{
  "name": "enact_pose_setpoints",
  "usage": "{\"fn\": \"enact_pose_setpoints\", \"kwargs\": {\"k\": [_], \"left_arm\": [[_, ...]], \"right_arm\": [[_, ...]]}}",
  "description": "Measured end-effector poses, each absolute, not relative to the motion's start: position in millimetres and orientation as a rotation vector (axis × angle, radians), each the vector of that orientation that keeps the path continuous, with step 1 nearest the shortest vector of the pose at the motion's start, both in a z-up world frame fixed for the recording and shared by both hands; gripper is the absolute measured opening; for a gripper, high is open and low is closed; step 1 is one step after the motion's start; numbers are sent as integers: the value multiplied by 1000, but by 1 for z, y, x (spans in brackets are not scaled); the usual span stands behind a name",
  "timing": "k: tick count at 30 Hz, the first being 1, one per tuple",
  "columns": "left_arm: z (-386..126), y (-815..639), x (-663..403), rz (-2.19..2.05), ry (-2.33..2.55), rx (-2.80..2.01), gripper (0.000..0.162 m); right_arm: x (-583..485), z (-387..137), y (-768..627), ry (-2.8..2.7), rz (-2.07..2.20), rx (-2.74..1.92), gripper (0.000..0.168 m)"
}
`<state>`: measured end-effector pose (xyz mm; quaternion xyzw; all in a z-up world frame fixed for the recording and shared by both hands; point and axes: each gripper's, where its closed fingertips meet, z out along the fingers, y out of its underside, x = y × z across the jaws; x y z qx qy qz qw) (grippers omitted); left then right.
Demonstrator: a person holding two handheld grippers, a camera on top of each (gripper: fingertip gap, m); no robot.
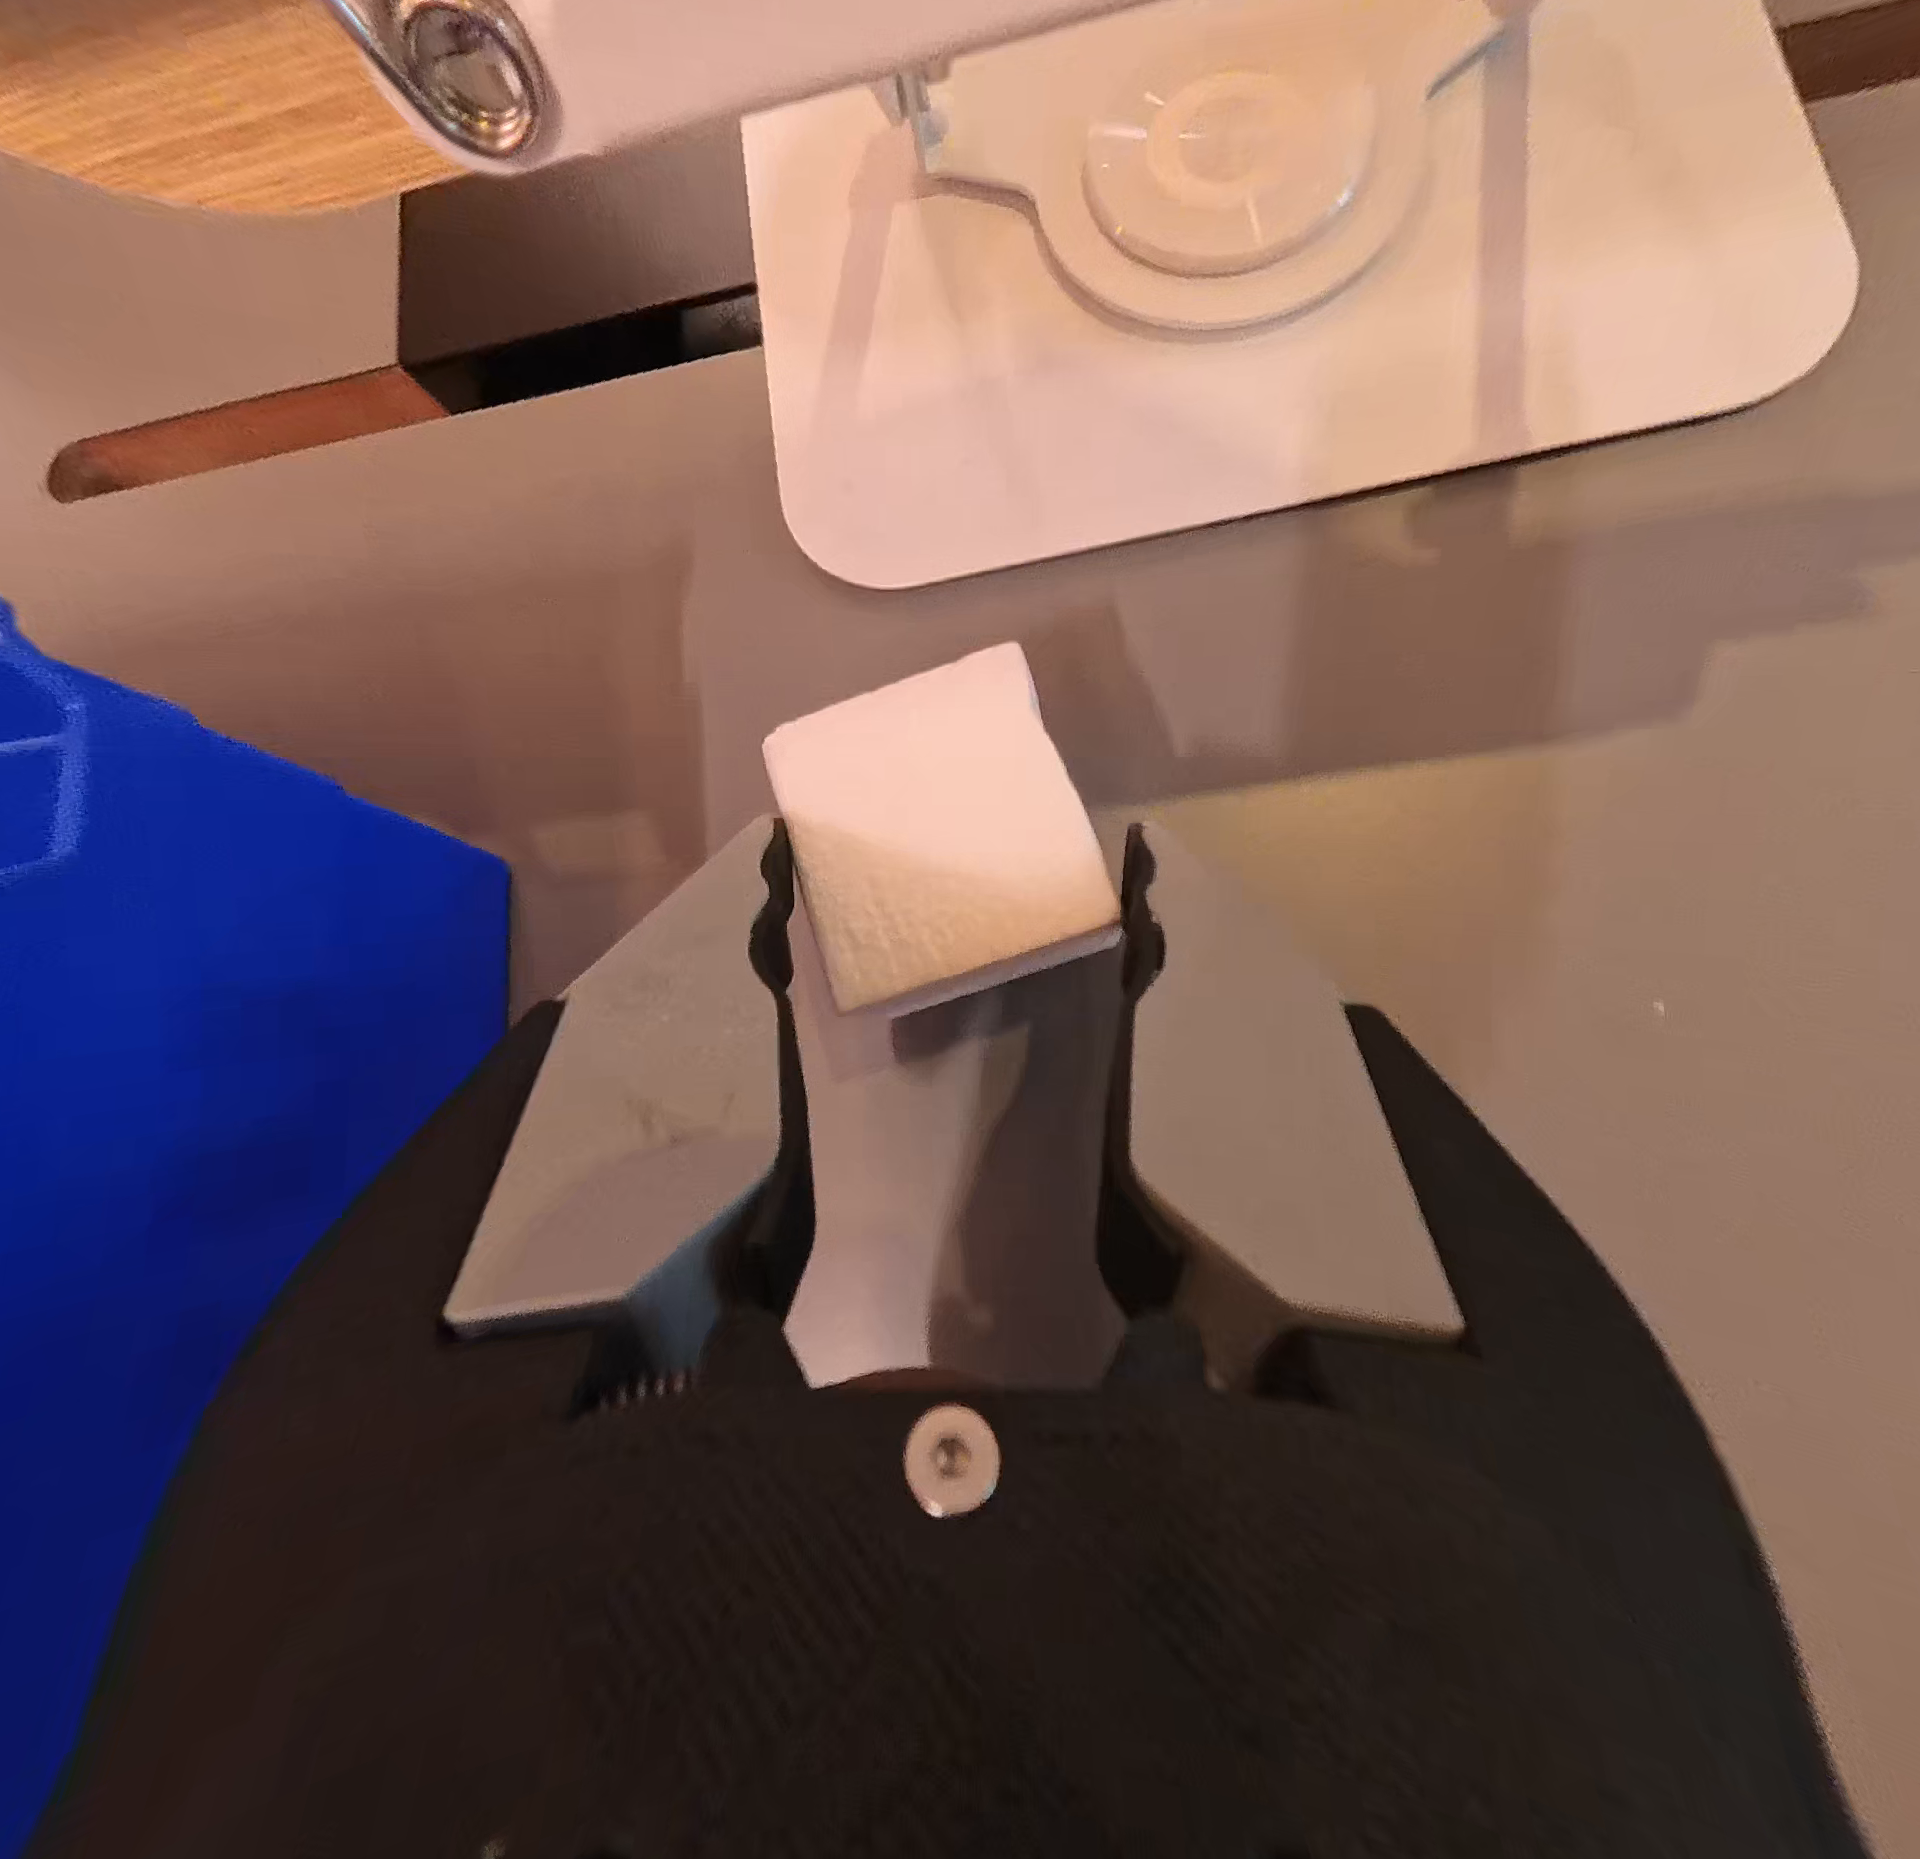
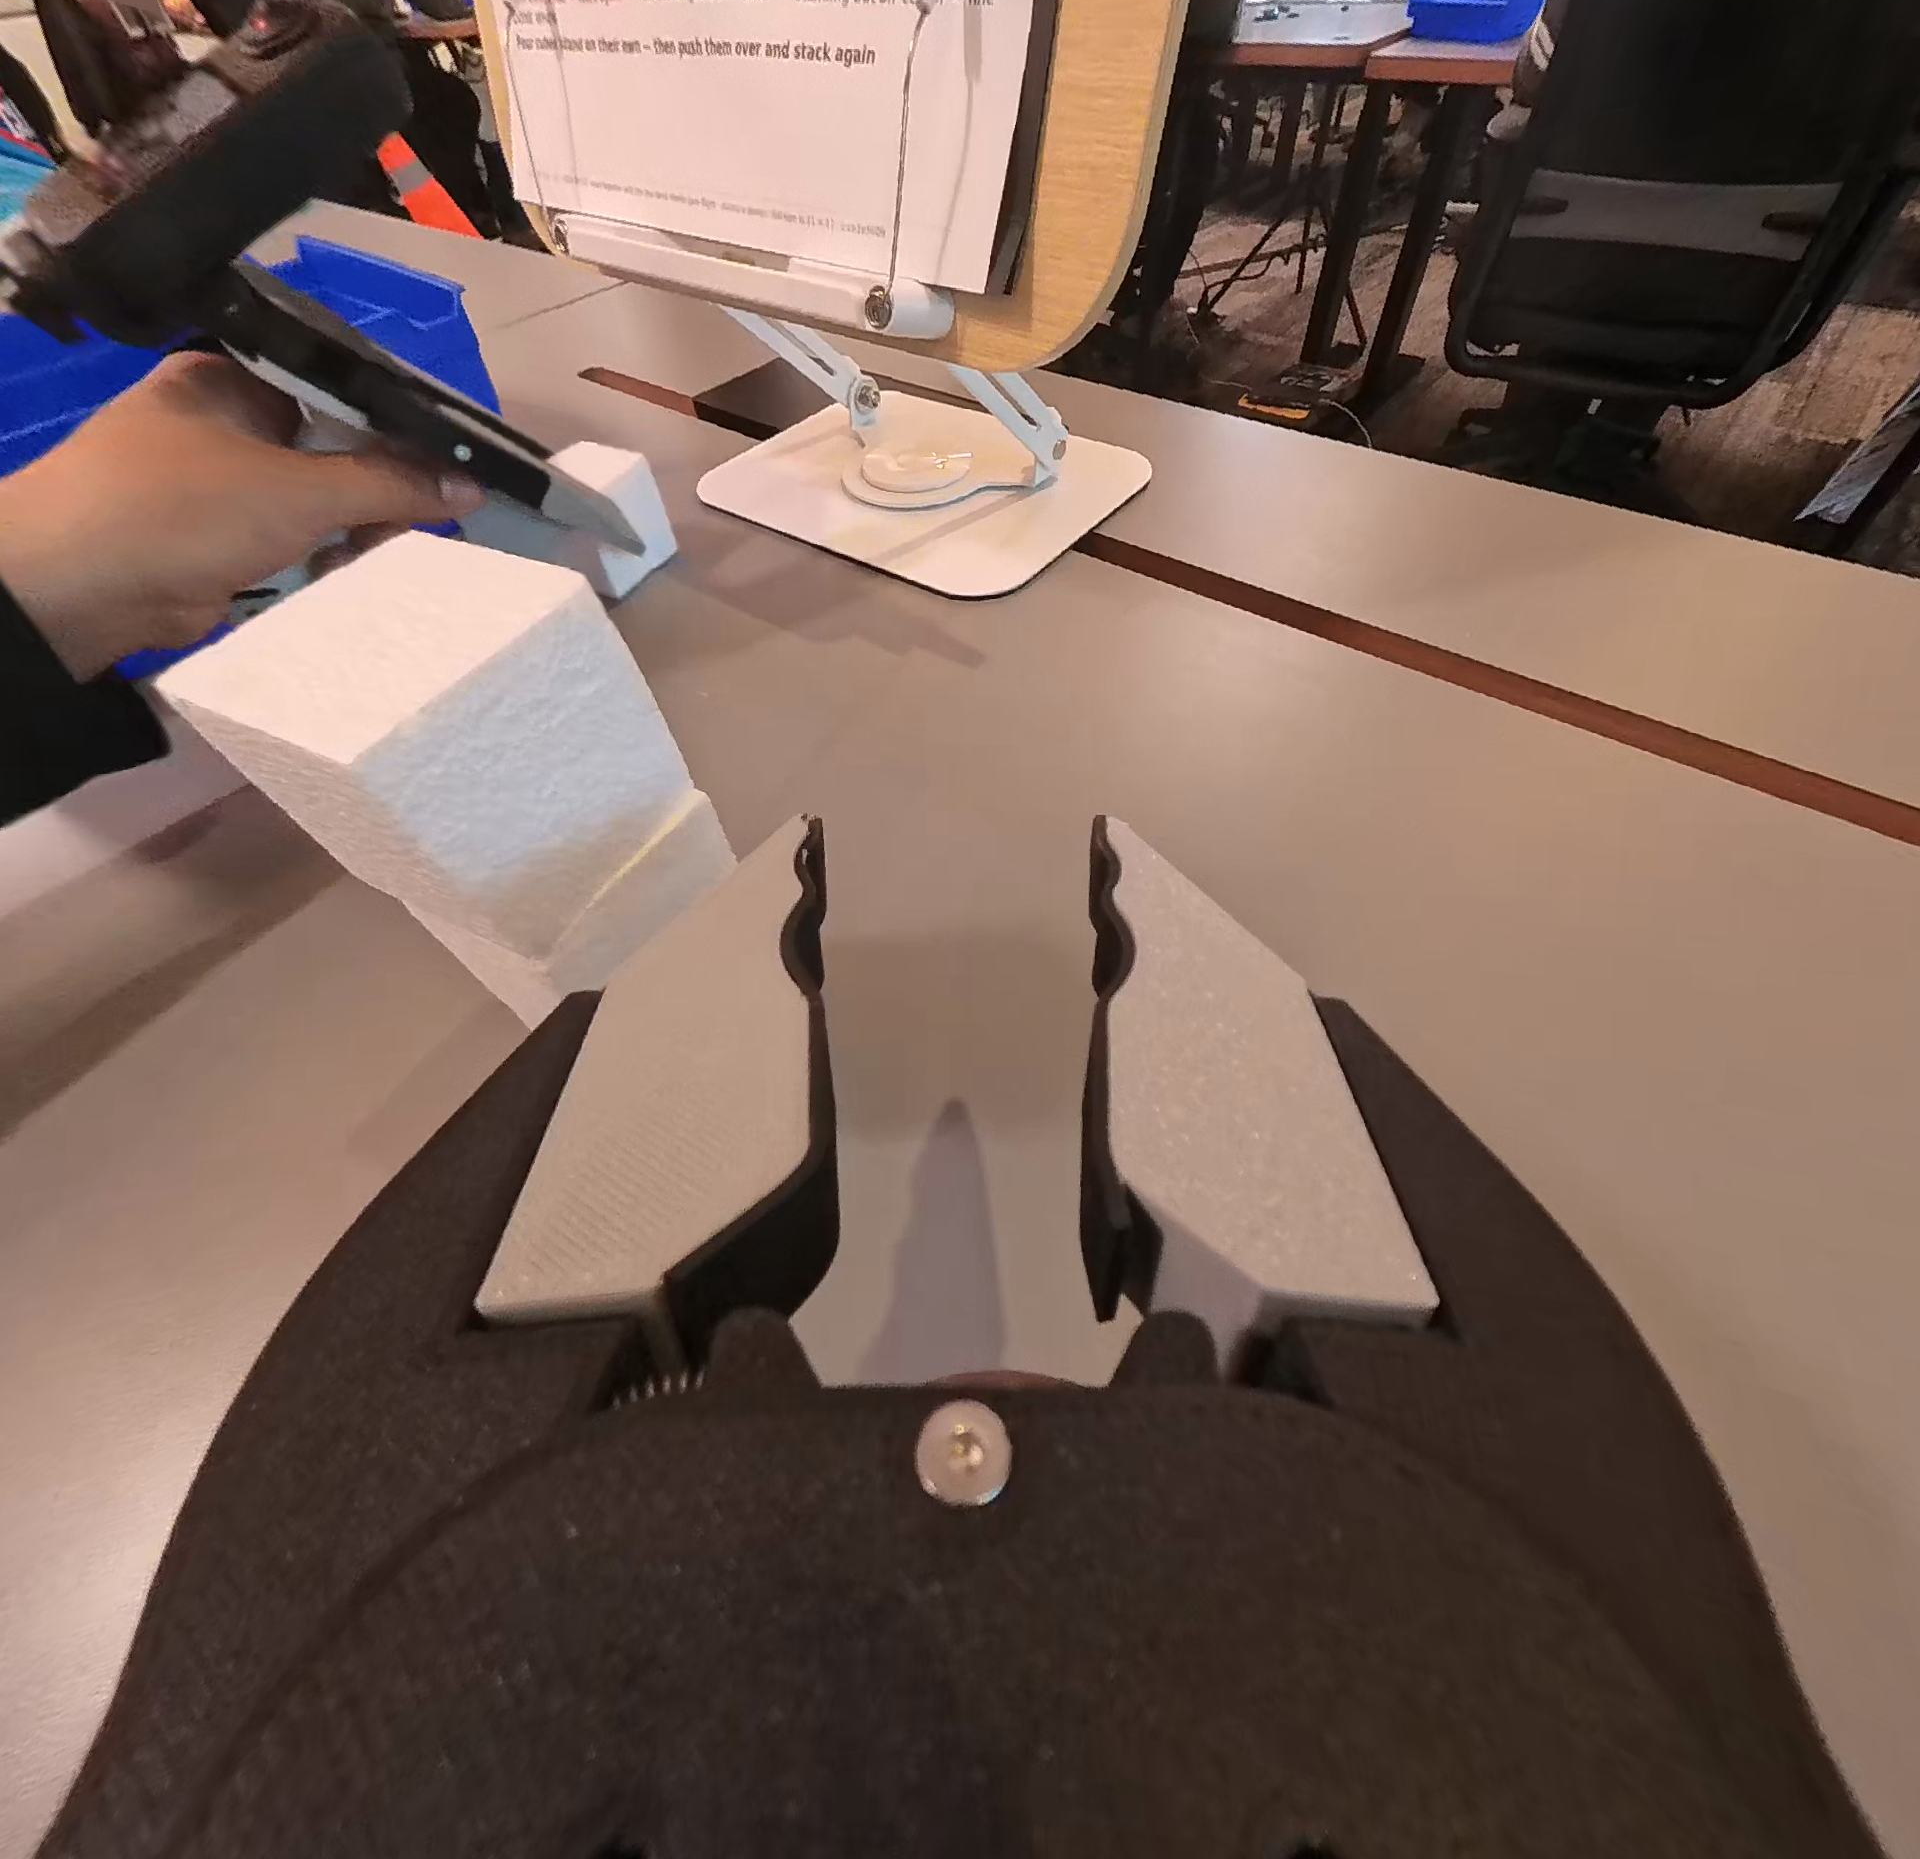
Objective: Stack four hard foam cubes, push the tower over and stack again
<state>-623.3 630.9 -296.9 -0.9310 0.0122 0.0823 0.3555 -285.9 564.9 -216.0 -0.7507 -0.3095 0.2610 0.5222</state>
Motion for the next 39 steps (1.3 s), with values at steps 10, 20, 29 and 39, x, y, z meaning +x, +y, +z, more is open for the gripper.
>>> {"fn": "enact_pose_setpoints", "kwargs": {"k": [10,20,29,39], "left_arm": [[-201,561,-512,-152,758,-2160,62],[-127,485,-361,-365,1529,-1845,62],[-135,487,-323,-368,1759,-1831,62],[-135,492,-329,-391,1755,-1808,62]], "right_arm": [[-284,-218,567,-723,654,-1802,48],[-279,-213,568,-697,696,-1792,49],[-279,-205,565,-693,710,-1769,48],[-278,-203,564,-687,720,-1765,48]]}}
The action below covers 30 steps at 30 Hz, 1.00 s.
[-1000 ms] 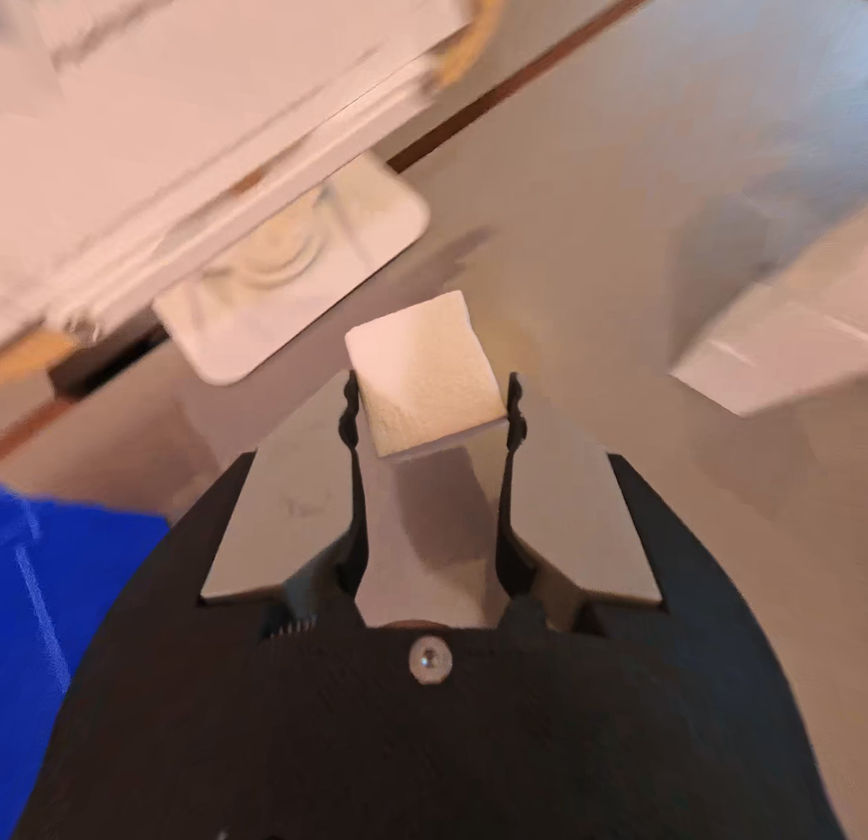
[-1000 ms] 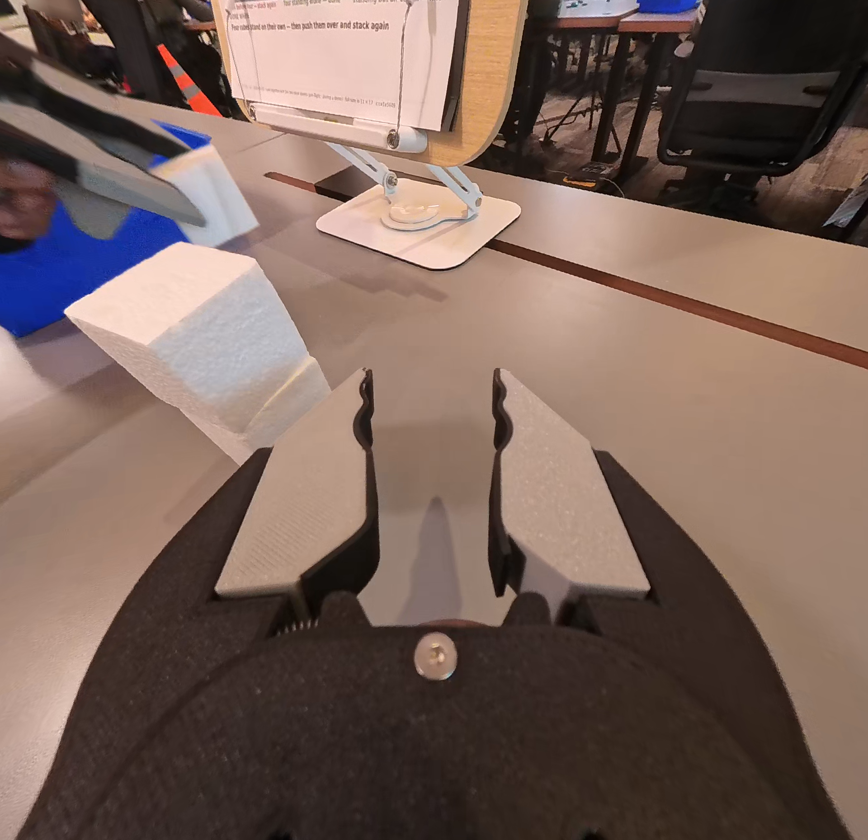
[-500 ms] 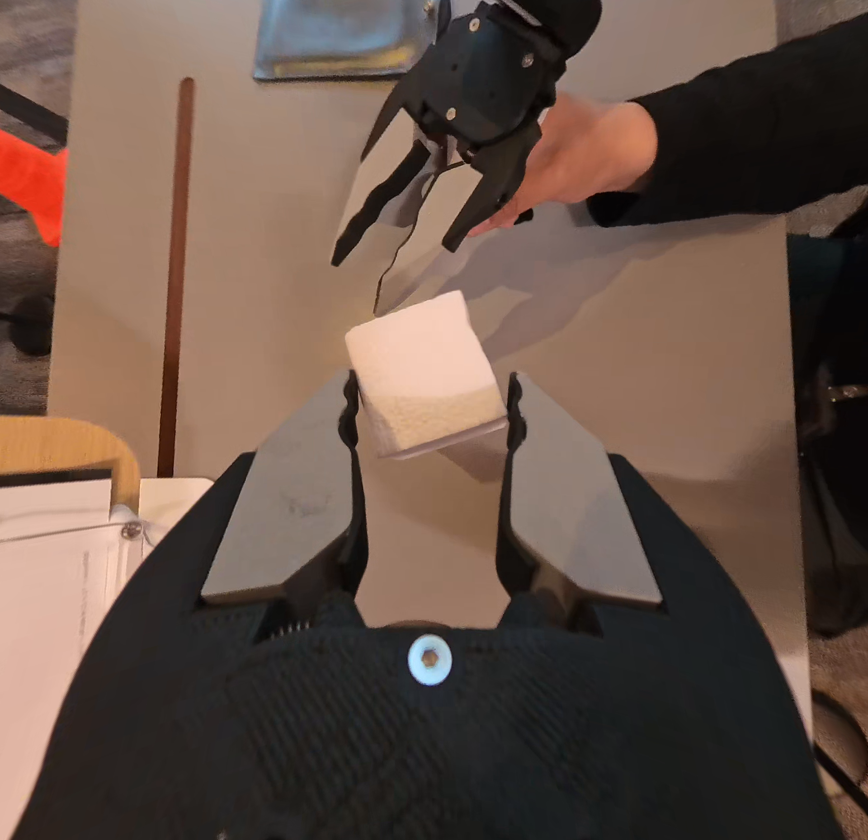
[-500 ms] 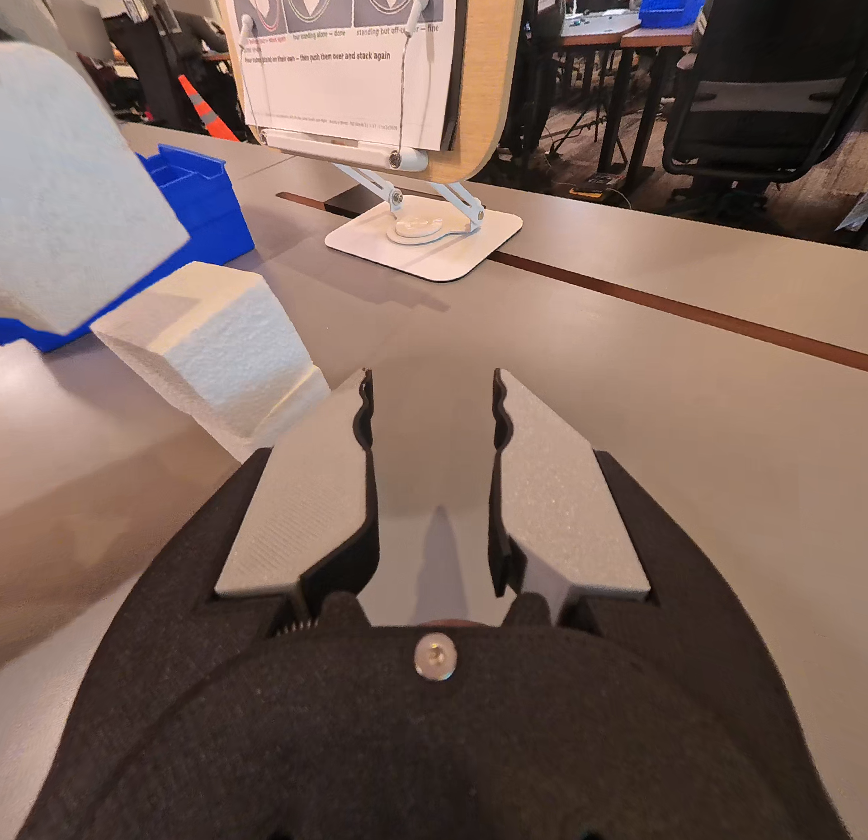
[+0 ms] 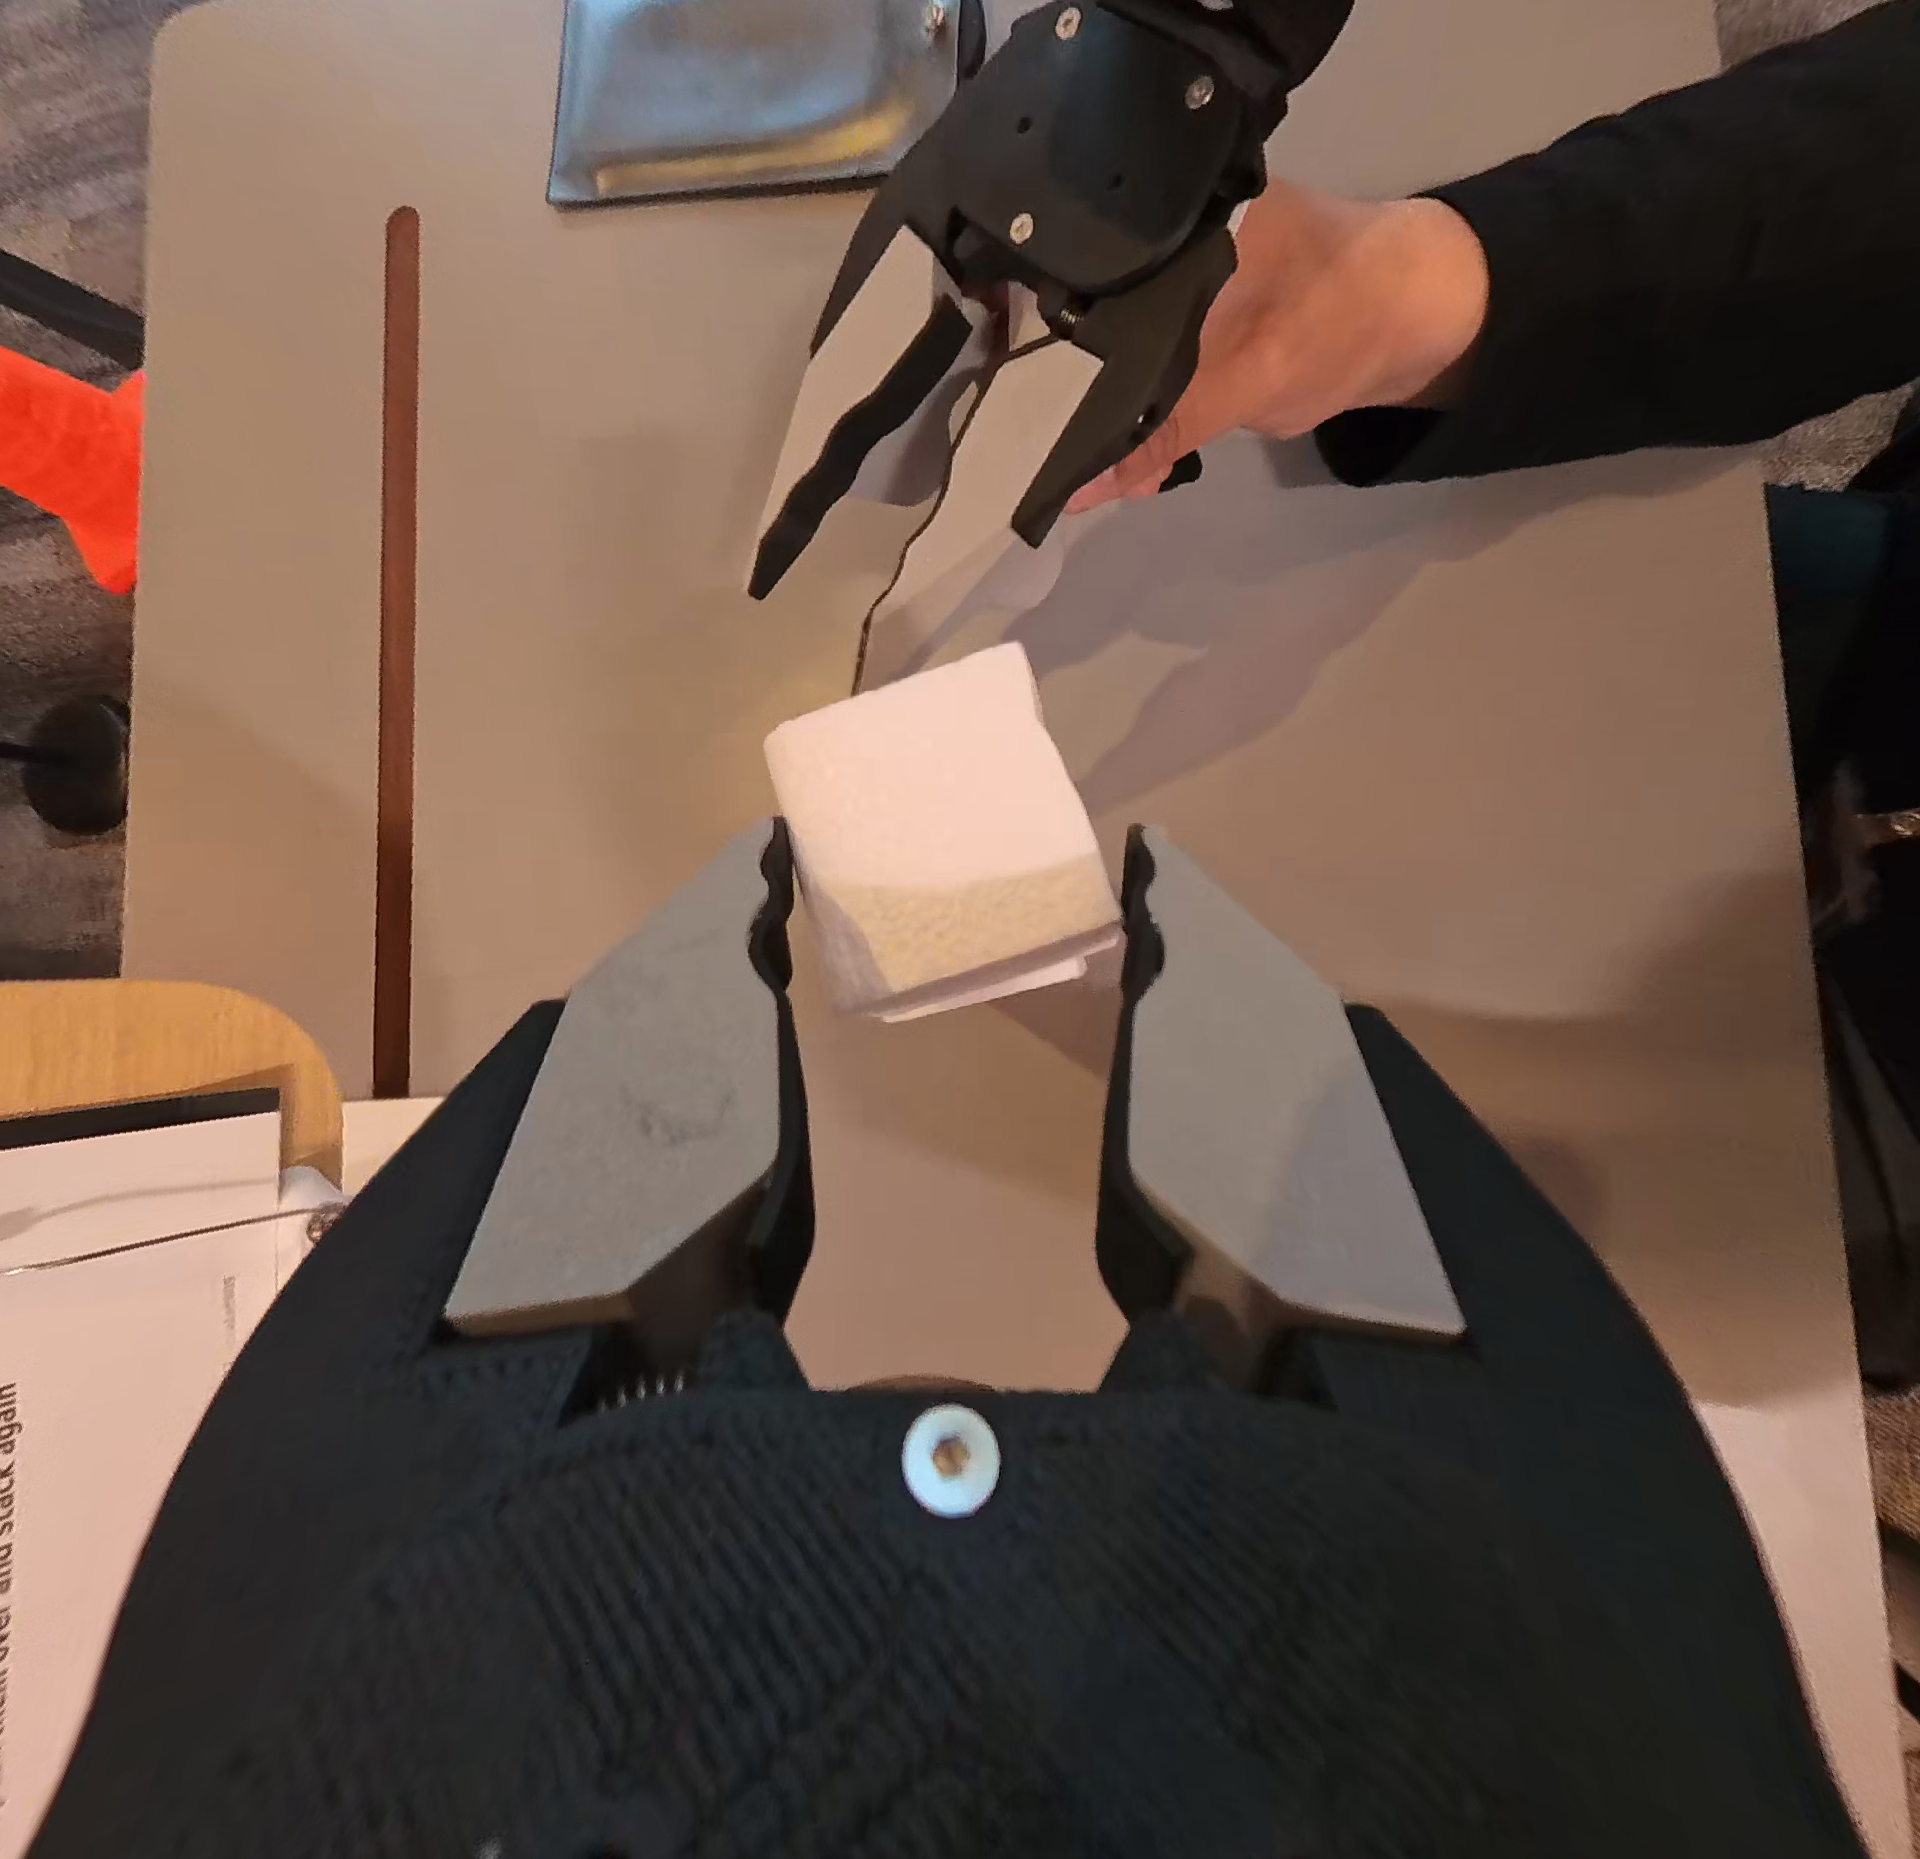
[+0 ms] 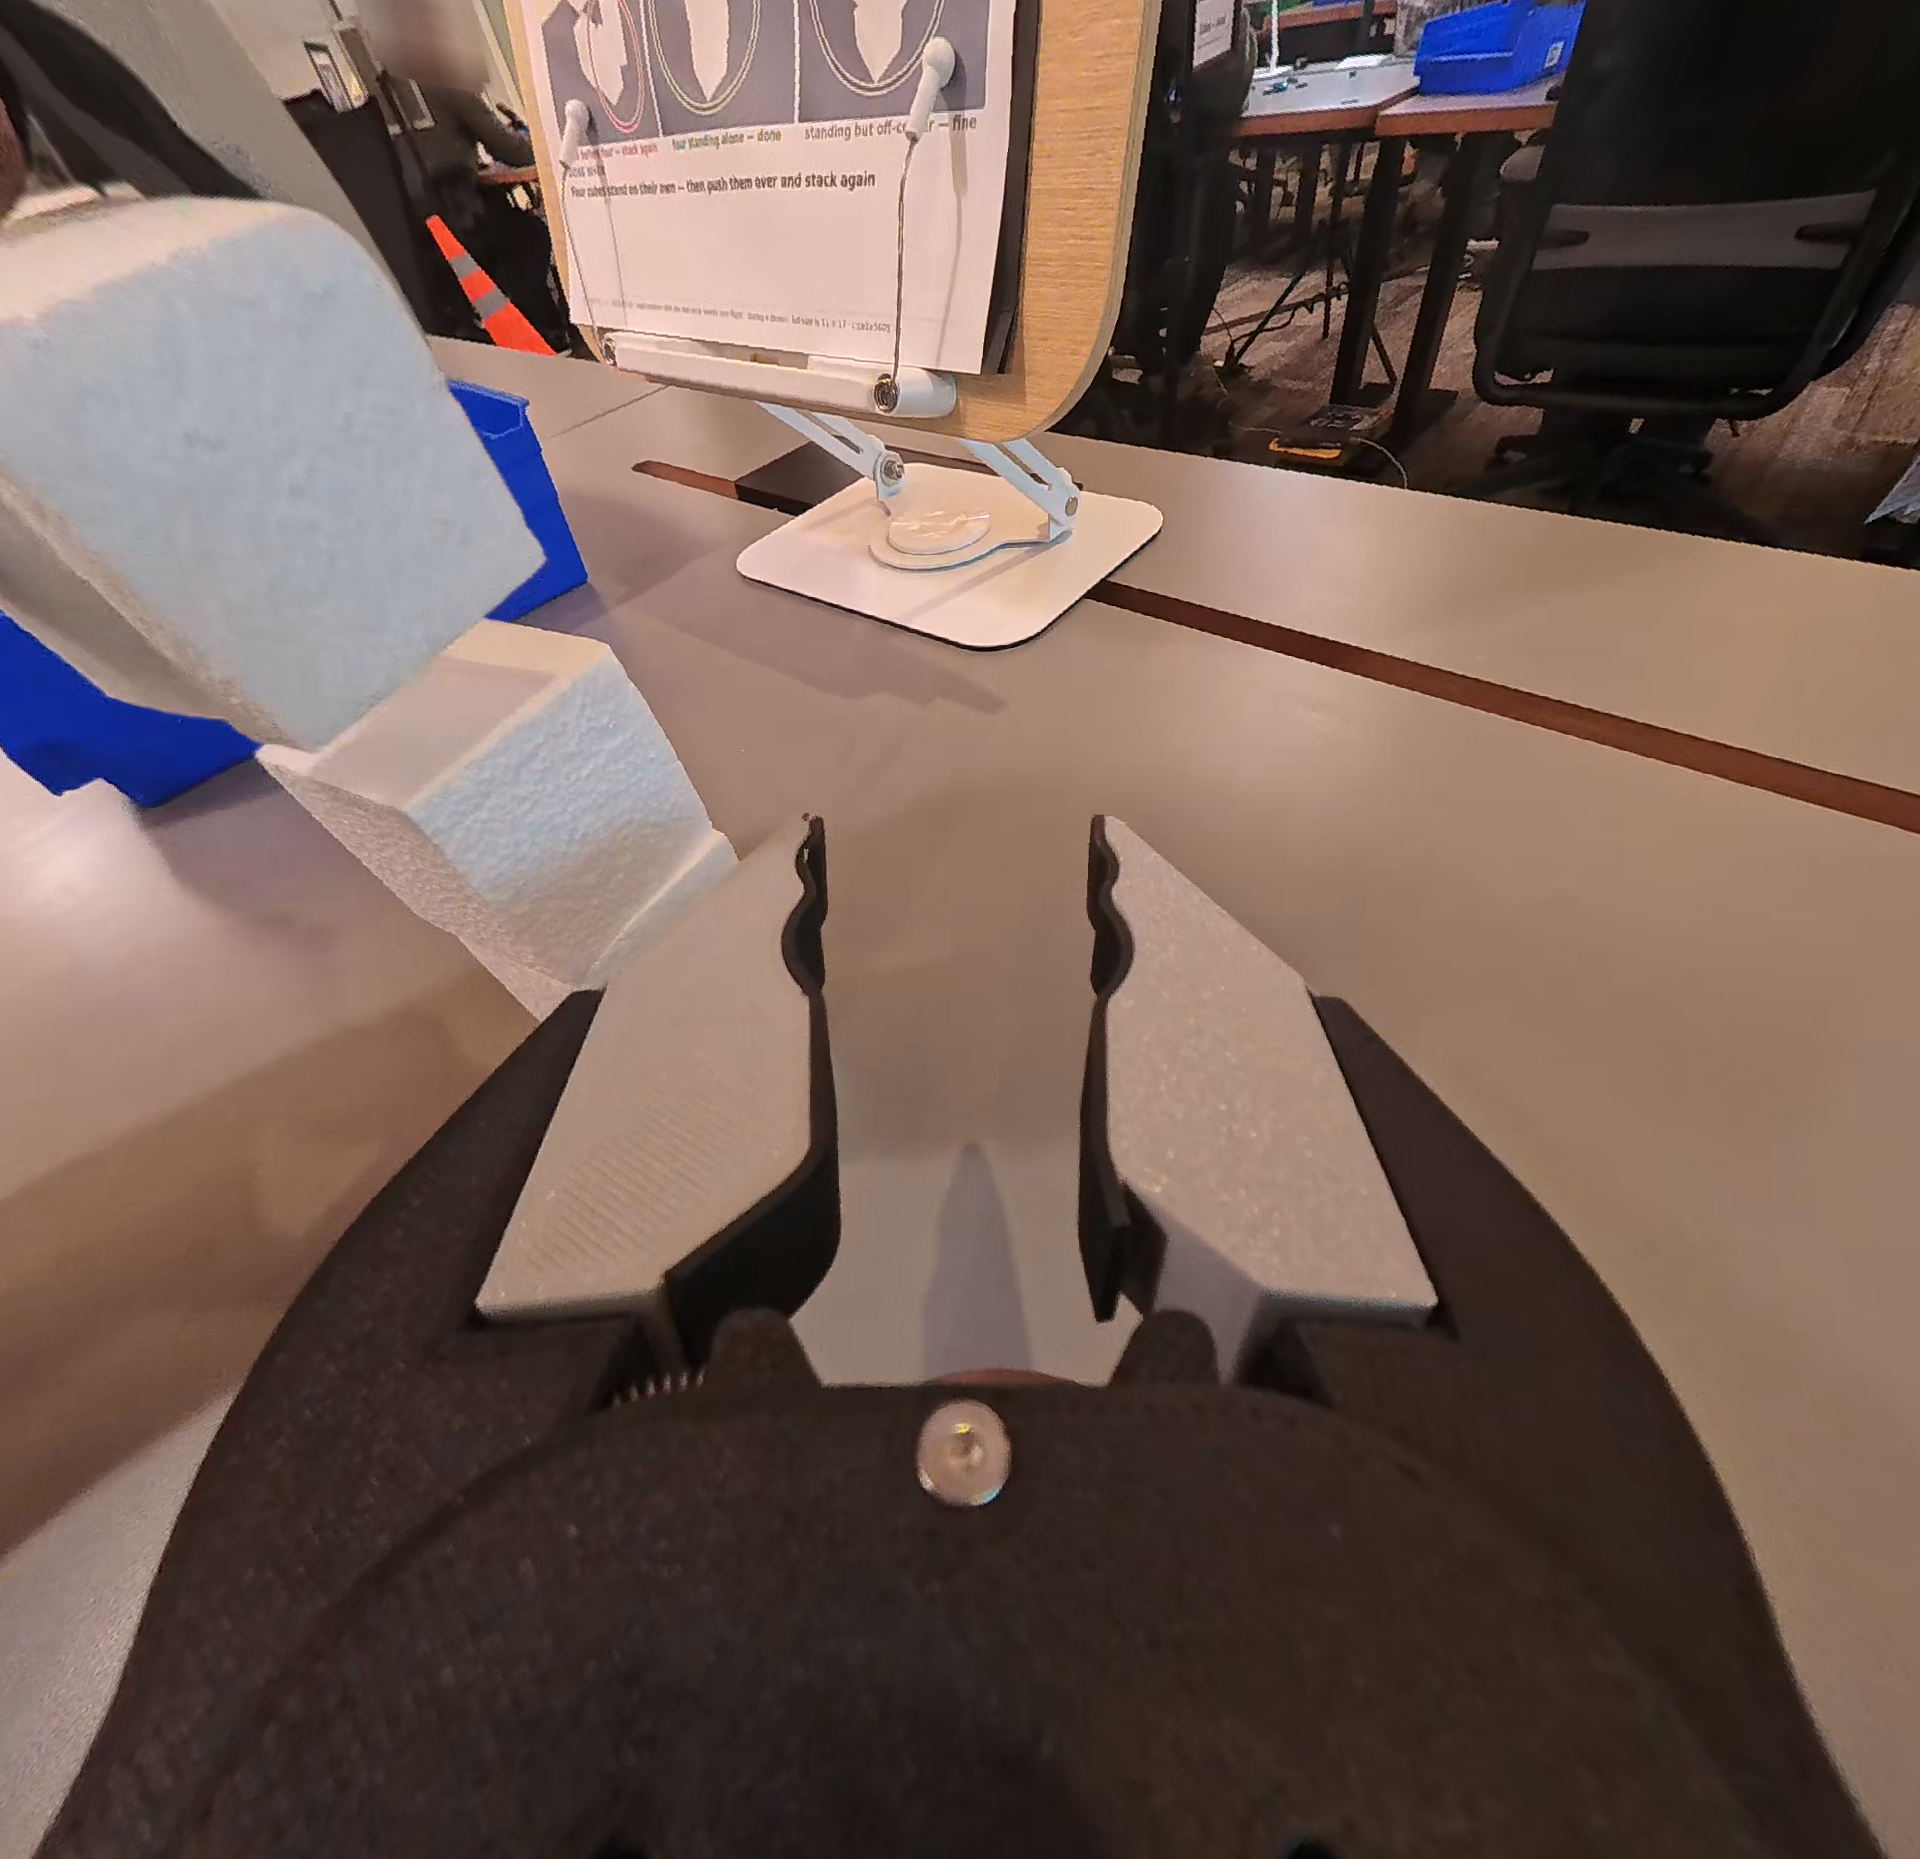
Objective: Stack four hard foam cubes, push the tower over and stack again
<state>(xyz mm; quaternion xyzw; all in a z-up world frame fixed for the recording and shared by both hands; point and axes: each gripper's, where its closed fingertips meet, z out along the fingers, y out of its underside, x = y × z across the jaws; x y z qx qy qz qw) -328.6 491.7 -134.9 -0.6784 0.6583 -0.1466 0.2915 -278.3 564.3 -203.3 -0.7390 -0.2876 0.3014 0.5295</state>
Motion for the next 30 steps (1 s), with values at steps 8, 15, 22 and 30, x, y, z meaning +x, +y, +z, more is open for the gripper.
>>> {"fn": "enact_pose_setpoints", "kwargs": {"k": [8,15,22,30], "left_arm": [[-140,493,-331,-416,1757,-1775,62],[-146,495,-330,-432,1758,-1781,62],[-151,498,-332,-453,1744,-1802,63],[-152,503,-336,-449,1697,-1813,79]], "right_arm": [[-279,-203,564,-693,715,-1763,48],[-279,-203,564,-694,714,-1764,48],[-280,-204,564,-695,711,-1765,48],[-279,-204,565,-692,713,-1767,48]]}}
